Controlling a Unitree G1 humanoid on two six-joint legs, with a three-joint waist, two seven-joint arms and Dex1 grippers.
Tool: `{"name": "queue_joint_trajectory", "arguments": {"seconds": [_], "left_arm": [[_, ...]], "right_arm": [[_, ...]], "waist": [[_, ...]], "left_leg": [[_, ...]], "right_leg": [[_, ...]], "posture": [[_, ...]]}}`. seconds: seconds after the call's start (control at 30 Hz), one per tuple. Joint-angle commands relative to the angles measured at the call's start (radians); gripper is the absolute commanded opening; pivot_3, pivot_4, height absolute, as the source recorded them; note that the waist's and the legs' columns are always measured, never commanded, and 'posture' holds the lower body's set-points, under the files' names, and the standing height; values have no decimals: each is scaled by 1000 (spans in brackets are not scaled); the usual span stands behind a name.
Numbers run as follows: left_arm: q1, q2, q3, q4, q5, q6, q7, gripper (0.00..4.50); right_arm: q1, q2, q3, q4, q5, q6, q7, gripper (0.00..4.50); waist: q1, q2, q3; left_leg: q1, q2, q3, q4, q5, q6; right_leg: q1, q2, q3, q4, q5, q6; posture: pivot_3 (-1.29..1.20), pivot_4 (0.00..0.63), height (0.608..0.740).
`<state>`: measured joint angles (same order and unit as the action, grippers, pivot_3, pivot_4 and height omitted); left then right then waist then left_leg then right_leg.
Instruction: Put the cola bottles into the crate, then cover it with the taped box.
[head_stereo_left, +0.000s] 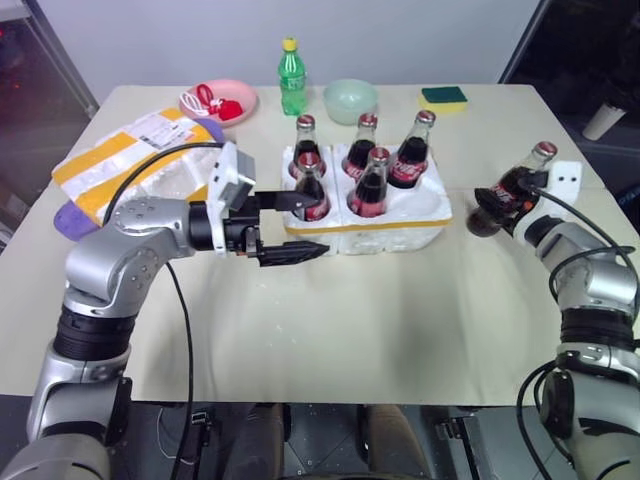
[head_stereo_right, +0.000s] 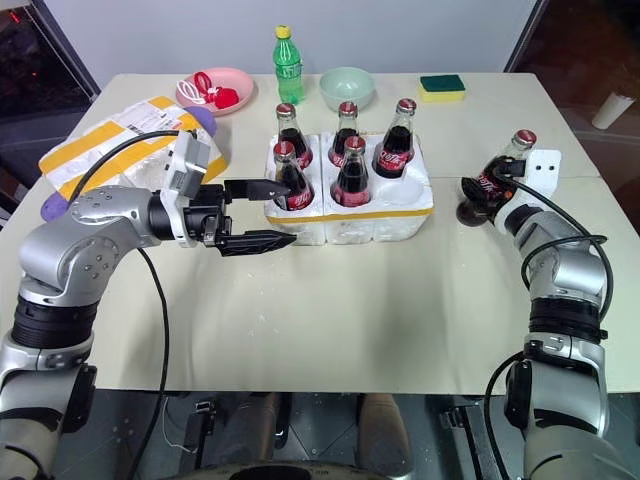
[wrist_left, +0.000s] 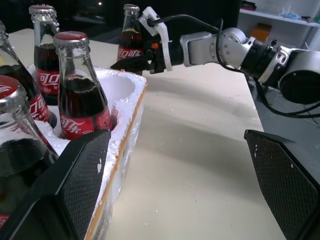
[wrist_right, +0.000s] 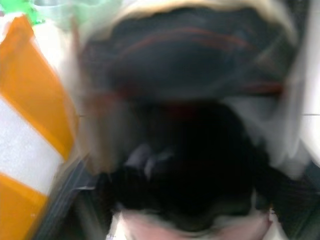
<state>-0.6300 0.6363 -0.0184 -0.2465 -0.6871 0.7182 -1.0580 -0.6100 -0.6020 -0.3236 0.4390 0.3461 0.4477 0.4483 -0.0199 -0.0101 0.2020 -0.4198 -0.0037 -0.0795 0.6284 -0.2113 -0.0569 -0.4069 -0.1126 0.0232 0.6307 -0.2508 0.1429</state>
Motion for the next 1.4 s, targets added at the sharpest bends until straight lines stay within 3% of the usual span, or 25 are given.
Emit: {"name": "queue_joint_trajectory", "arguments": {"seconds": [0.03, 0.27, 0.47, 0.83, 1.17, 1.23, 1.3, 1.4], "left_arm": [[-10, 15, 30, -20, -8, -7, 8, 4500], [9, 25, 48, -34, -24, 4, 31, 4500], [21, 20, 46, -43, -24, 4, 40, 4500], [15, 21, 41, -37, -11, -10, 35, 4500], [19, 22, 40, -41, -7, -13, 39, 4500], [24, 25, 39, -46, -6, -12, 39, 4500], [30, 28, 40, -52, -6, -10, 41, 4500], [45, 36, 48, -66, -11, -3, 49, 4500]], "right_arm": [[3, -16, -30, -124, 34, -40, 39, 2780], [-37, -77, -108, -436, 237, 130, 101, 2780], [-86, -111, -79, -568, 382, 318, 126, 2780], [-49, -75, 114, -585, 293, 300, 171, 2780], [-69, -43, 274, -447, 133, 220, 228, 2780], [-82, -38, 284, -410, 113, 225, 225, 3863], [-91, -37, 288, -393, 98, 225, 226, 4464], [-93, -50, 260, -425, 113, 256, 231, 4464]], "waist": [[0, 0, 0], [-1, 7, 4], [0, 7, 4], [3, 6, 4], [2, 6, 4], [2, 6, 4], [1, 6, 4], [1, 6, 4]], "left_leg": [[0, 0, 0, 0, 0, 0], [-1, 0, 0, -1, 0, 0], [-1, 0, 0, -1, 0, 0], [-4, 0, 0, 1, 0, 0], [-4, 0, 0, 1, 0, 0], [-4, 0, 0, 1, 0, 0], [-4, 0, 0, 1, 0, 0], [-3, 0, 0, 1, 0, 0]], "right_leg": [[0, 0, 0, 0, 0, 0], [-2, 0, 0, 1, 0, 0], [-2, 0, 0, 1, 0, 0], [-3, 0, 0, 0, 0, 0], [-3, 0, -1, 0, 0, 0], [-3, 0, -1, 0, 0, 0], [-3, 0, -1, 0, 0, 0], [-3, 0, -1, 0, 0, 0]], "posture": [[0, 150, 739], [0, 150, 739], [0, 150, 739], [0, 150, 739], [0, 150, 739], [0, 150, 739], [0, 150, 739], [0, 150, 739]]}}
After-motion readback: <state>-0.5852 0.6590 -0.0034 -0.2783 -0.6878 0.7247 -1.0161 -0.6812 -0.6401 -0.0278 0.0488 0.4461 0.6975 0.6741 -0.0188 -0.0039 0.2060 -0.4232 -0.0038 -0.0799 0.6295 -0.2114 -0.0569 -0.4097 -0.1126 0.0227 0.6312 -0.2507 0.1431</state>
